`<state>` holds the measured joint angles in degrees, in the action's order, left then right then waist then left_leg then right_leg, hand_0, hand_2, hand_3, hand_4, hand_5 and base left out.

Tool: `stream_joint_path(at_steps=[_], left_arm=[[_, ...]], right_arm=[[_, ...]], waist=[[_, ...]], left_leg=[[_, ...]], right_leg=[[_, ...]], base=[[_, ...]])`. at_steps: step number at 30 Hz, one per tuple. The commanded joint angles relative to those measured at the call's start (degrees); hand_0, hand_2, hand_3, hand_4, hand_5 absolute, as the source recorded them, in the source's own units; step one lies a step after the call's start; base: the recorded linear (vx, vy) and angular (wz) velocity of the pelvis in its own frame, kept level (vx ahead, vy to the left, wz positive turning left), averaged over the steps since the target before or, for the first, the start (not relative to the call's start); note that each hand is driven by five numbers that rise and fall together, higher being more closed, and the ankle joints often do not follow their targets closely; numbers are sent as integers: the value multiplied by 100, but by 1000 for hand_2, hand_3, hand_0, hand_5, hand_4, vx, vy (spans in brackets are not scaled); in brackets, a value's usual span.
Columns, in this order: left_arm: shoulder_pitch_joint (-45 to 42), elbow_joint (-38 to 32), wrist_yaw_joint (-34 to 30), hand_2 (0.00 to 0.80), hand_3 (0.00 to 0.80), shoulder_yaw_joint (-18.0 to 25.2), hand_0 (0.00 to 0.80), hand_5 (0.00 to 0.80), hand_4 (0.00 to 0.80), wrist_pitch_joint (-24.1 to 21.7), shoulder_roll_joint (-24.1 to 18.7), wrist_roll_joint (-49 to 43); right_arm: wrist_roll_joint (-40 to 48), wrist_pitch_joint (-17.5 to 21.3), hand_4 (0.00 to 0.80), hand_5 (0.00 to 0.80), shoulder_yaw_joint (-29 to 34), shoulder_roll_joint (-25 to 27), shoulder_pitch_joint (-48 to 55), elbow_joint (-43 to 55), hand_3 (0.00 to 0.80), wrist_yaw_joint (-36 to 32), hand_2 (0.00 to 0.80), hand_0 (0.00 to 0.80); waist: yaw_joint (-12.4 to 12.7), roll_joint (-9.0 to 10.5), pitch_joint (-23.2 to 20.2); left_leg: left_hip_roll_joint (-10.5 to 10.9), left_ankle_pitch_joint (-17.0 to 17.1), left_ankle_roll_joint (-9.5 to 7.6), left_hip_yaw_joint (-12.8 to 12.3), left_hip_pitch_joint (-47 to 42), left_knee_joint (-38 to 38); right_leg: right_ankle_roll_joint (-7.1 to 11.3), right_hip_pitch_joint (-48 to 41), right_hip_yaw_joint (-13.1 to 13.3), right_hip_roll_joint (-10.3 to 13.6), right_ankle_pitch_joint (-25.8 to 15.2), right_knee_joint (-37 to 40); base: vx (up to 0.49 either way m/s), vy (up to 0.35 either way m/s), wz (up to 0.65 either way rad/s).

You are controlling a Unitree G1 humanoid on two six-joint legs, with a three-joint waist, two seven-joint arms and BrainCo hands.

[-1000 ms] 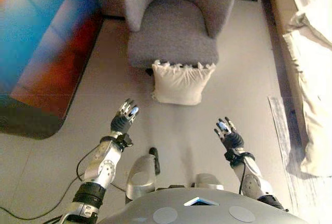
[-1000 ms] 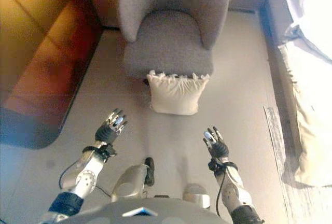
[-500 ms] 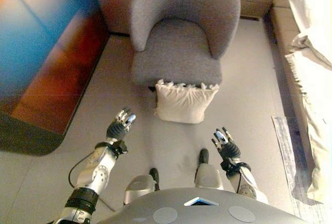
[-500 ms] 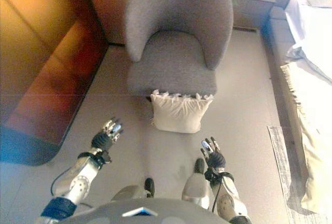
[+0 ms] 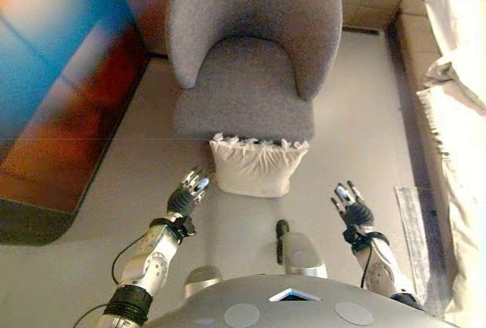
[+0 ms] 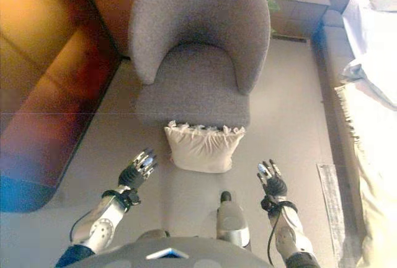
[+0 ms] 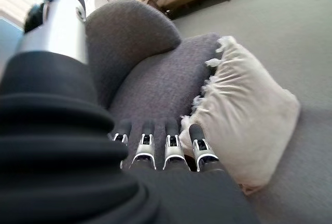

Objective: Pick up the cushion and take it to the sofa

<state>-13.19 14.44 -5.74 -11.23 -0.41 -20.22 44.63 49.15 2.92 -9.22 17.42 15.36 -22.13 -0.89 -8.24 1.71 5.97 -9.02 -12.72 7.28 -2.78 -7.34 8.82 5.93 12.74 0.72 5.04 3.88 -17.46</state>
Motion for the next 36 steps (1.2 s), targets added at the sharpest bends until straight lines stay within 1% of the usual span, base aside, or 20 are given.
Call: stream_joint_path(at_steps=[1, 4, 5, 6, 7, 9, 11, 13, 15, 18, 19, 20, 22, 24, 25, 26, 27, 30, 32, 36], left_arm=[[-15, -547, 94, 0, 0, 110, 0, 0, 0, -297, -130, 186], [107, -552, 173, 0, 0, 13, 0, 0, 0, -338, -15, 192], [130, -526, 195, 0, 0, -56, 0, 0, 0, -370, 25, 173], [140, -538, 216, 0, 0, -97, 0, 0, 0, -377, 46, 180], [129, -578, 231, 0, 0, -122, 0, 0, 0, -380, 38, 193], [86, -677, 278, 0, 0, -139, 0, 0, 0, -386, -4, 207], [64, -726, 272, 0, 0, -65, 0, 0, 0, -334, -33, 275], [33, -762, 240, 0, 0, -24, 0, 0, 0, -300, -24, 308], [-40, -798, 236, 0, 0, -51, 0, 0, 0, -359, -3, 229], [-256, -848, 208, 0, 0, -14, 0, 0, 0, -452, -18, 102], [-346, -862, 171, 0, 0, 48, 0, 0, 0, -445, -13, 94], [-433, -846, 100, 0, 0, 120, 0, 0, 0, -456, -8, 87], [-525, -807, -41, 0, 0, 253, 0, 0, 0, -447, -7, 108], [-517, -776, -53, 0, 0, 282, 0, 0, 0, -488, -60, 197], [-475, -737, -38, 0, 0, 268, 0, 0, 0, -461, -89, 275], [-405, -645, -9, 0, 0, 257, 0, 0, 0, -450, -138, 353], [-324, -561, -99, 0, 0, 263, 0, 0, 0, -450, -184, 380], [-343, -600, -237, 0, 0, 171, 0, 0, 0, -441, -317, 287], [-331, -605, -228, 0, 0, 80, 0, 0, 0, -438, -434, 95], [-309, -604, -99, 0, 0, 68, 0, 0, 0, -400, -521, 172]], right_arm=[[-36, 37, 0, 0, 70, 111, 100, 542, 0, -59, 0, 0], [-116, 184, 0, 0, 118, 172, 51, 415, 0, -197, 0, 0], [-147, 238, 0, 0, 140, 164, 49, 403, 0, -184, 0, 0], [-150, 264, 0, 0, 164, 162, 56, 415, 0, -186, 0, 0], [-135, 282, 0, 0, 200, 167, 87, 441, 0, -236, 0, 0], [-139, 222, 0, 0, 265, 178, 171, 587, 0, -275, 0, 0], [-194, 164, 0, 0, 338, 155, 286, 666, 0, -324, 0, 0], [-228, 167, 0, 0, 342, 147, 344, 661, 0, -310, 0, 0], [-224, 201, 0, 0, 312, 147, 373, 656, 0, -313, 0, 0], [-223, 228, 0, 0, 264, 187, 355, 561, 0, -399, 0, 0], [-222, 234, 0, 0, 252, 192, 344, 520, 0, -440, 0, 0], [-223, 242, 0, 0, 258, 190, 347, 466, 0, -502, 0, 0], [-238, 232, 0, 0, 301, 151, 369, 419, 0, -555, 0, 0], [-219, 237, 0, 0, 252, 90, 362, 407, 0, -535, 0, 0], [-201, 195, 0, 0, 250, 71, 361, 388, 0, -542, 0, 0], [-213, 97, 0, 0, 236, 49, 341, 390, 0, -585, 0, 0], [-214, 29, 0, 0, 180, 26, 326, 420, 0, -632, 0, 0], [-452, 116, 0, 0, -14, 42, 333, 435, 0, -677, 0, 0], [-201, 94, 0, 0, 33, 41, 253, 346, 0, -557, 0, 0], [-22, 102, 0, 0, 85, -59, 315, 357, 0, -471, 0, 0]], waist=[[-170, 51, -328], [-126, 194, -350], [-91, 250, -339], [-55, 282, -316], [-21, 298, -295], [36, 297, -275], [103, 242, -261], [222, 169, -213], [363, 110, -141], [697, 21, -32], [811, 10, -17], [893, 15, -10], [995, -2, -29], [998, -25, -74], [979, -22, -72], [1005, 1, -77], [994, 37, -90], [1052, 144, -171], [1054, 139, -199], [1025, 142, -261]], left_leg=[[-105, 1594, -223, 62, -72, 1896], [-48, 1700, -349, 87, 552, 2805], [-40, 1657, -416, 50, 835, 2945], [-16, 1566, -488, 32, 1029, 2891], [-23, 1534, -537, 5, 1145, 2643], [-55, 1589, -544, 24, 1188, 1957], [-92, 1780, -440, 105, 1201, 1204], [-33, 1897, -320, 188, 1331, 537], [43, 2016, -214, 254, 1595, 146], [175, 2287, -110, 509, 2111, -506], [224, 2300, -108, 543, 2237, -727], [275, 2252, -120, 504, 2303, -878], [391, 2171, -174, 251, 2449, -942], [474, 2006, -310, 158, 2437, -717], [507, 1915, -340, 99, 2500, -475], [579, 1779, -386, 207, 2582, -164], [592, 1649, -447, 121, 2589, 18], [686, 1454, -619, 46, 2444, 125], [705, 1324, -712, -46, 2267, 86], [844, 1132, -880, -116, 2035, 75]], right_leg=[[-45, 275, 210, -15, -932, 611], [-308, -88, 194, -122, -803, 762], [-370, -237, 166, -138, -737, 794], [-382, -335, 166, -153, -681, 816], [-383, -428, 158, -187, -594, 825], [-365, -550, 128, -253, -438, 846], [-318, -648, 110, -311, -295, 875], [-246, -814, 39, -323, -151, 937], [-196, -996, 9, -342, -24, 988], [-159, -1461, 138, -427, 276, 1048], [-155, -1636, 201, -439, 383, 1066], [-148, -1804, 239, -426, 473, 1087], [-130, -2101, 230, -378, 639, 1107], [-43, -2123, 172, -241, 731, 937], [-14, -2106, 113, -177, 725, 809], [56, -2094, 98, -77, 692, 674], [132, -2064, 28, 22, 609, 578], [405, -1845, -173, 386, 32, 30], [432, -1677, -313, 579, -222, -316], [374, -1545, -374, 661, -450, -740]], base=[[390, -227, 5], [317, -198, -7], [260, -134, -3], [251, -73, 3], [221, -8, 1], [210, 51, -5], [204, 107, 8], [239, 126, 26], [278, 113, 30], [358, 95, 14], [432, 90, -11], [454, 104, -33], [475, 143, -49], [511, 204, -69], [483, 184, -84], [416, 143, -66], [406, 117, -47], [372, 119, -34], [386, 161, -24], [276, 121, -11]])
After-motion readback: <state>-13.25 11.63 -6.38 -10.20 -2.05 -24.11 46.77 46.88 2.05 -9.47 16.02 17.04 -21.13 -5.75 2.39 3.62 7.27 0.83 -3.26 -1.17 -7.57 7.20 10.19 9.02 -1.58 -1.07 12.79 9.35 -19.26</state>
